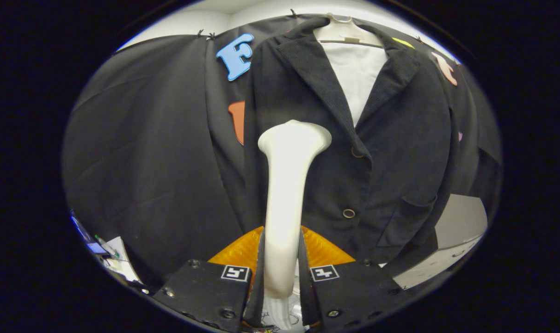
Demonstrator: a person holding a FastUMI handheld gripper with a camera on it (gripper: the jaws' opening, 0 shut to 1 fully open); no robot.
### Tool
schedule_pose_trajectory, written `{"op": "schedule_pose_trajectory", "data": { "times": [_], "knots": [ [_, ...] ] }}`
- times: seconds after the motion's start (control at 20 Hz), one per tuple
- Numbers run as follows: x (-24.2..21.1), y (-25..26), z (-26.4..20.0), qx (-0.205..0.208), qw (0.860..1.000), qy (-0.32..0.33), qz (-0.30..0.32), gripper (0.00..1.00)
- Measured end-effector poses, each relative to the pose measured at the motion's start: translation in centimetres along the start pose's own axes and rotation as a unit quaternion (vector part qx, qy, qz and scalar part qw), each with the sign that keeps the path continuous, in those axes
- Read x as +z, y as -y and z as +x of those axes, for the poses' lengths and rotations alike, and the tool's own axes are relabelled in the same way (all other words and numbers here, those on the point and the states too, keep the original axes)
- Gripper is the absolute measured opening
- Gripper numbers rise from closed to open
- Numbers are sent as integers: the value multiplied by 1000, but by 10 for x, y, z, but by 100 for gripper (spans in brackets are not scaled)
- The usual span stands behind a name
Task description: Iron the clothes twice with a garment steamer, once on the left side and once on the right side.
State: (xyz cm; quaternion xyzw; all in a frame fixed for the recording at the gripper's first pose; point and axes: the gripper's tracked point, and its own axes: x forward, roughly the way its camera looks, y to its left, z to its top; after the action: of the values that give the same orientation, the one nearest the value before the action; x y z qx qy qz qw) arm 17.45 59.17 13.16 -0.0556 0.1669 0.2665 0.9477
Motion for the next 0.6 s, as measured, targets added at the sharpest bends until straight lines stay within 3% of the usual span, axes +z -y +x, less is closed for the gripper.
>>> {"op": "schedule_pose_trajectory", "data": {
  "times": [0.6],
  "knots": [
    [-51, 11, 17, 7, 999, -46, 1, 34]
  ]
}}
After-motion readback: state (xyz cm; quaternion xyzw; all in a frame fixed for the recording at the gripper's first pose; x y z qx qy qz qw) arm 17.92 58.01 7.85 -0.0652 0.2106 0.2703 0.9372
